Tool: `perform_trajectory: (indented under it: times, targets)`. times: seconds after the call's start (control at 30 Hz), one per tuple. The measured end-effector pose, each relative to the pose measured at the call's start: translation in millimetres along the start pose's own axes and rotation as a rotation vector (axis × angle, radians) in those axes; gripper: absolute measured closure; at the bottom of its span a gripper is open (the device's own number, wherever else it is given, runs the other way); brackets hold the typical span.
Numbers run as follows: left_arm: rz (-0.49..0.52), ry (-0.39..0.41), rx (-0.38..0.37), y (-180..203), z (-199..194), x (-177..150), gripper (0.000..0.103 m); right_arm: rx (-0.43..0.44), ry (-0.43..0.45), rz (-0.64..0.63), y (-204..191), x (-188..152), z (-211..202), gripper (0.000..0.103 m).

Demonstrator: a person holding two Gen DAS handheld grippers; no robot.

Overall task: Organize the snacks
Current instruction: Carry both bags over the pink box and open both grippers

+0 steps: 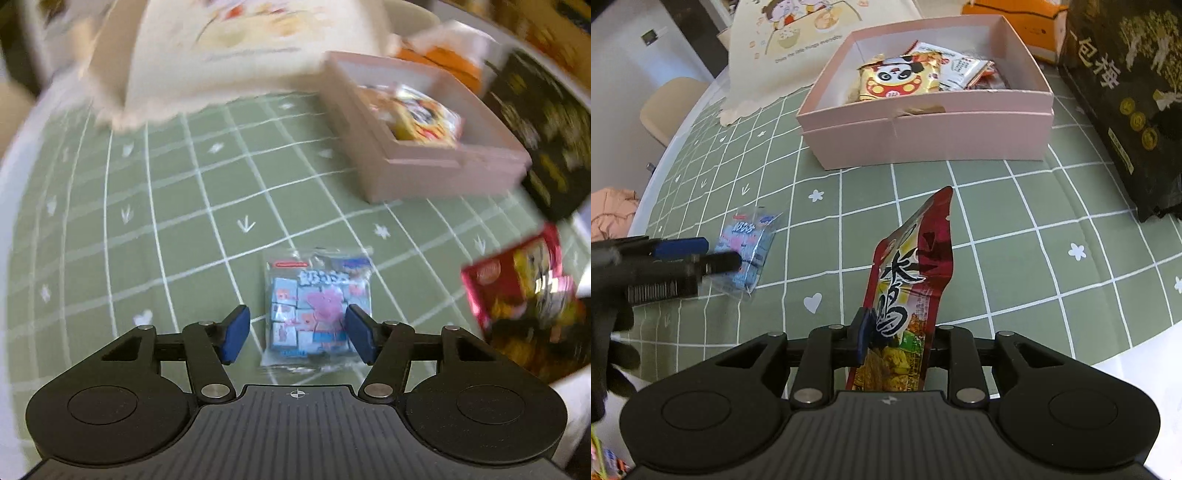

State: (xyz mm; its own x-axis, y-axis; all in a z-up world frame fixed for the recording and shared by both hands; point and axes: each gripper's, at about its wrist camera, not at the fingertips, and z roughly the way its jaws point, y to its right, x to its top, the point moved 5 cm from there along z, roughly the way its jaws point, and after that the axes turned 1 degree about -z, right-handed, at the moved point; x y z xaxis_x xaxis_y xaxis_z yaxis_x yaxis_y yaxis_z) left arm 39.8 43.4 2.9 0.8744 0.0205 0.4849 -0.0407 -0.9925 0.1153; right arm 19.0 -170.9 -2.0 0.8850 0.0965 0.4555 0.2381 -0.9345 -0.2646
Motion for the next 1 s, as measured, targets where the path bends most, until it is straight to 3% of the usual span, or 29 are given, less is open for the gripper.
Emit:
perform_trajectory:
  times: [0.07,0.17,0.37,0.5,0.63,0.7,0.87,1.0]
  targets:
    - [-0.031,-0.018,-0.042,0,5,5,0.038,-0.008,0.006,-0.016,-2,-2,0,0.078]
    - [0.007,-0.027,-0.041,8,13,9,0.029,-0.018,0.010,-0.043,-5,-5,-1,0.078]
    - [0.123,-0.046,0.026,31,26,9,0.021,-0.026,0.011,-0.054,-7,-9,-3,0.078]
    - [0.113,-0.059,0.003,26,22,8,0.022,-0.020,-0.004,-0.011,0,-9,-5,0.077]
    - [0.136,-0.048,-0.039,23,14,0,0.033,-0.027,-0.016,-0.006,3,-6,-7,0.077]
    - [0.130,-0.049,-0.095,23,8,-7,0.035,-0.011,-0.015,-0.006,2,-2,-13,0.082]
    - [0.196,-0.013,-0.160,31,-13,-23,0.038,0.008,0.071,-0.024,1,18,-54,0.086]
    - [0.170,0.061,-0.232,38,-44,-5,0.038,0.003,0.168,-0.015,8,37,-97,0.086]
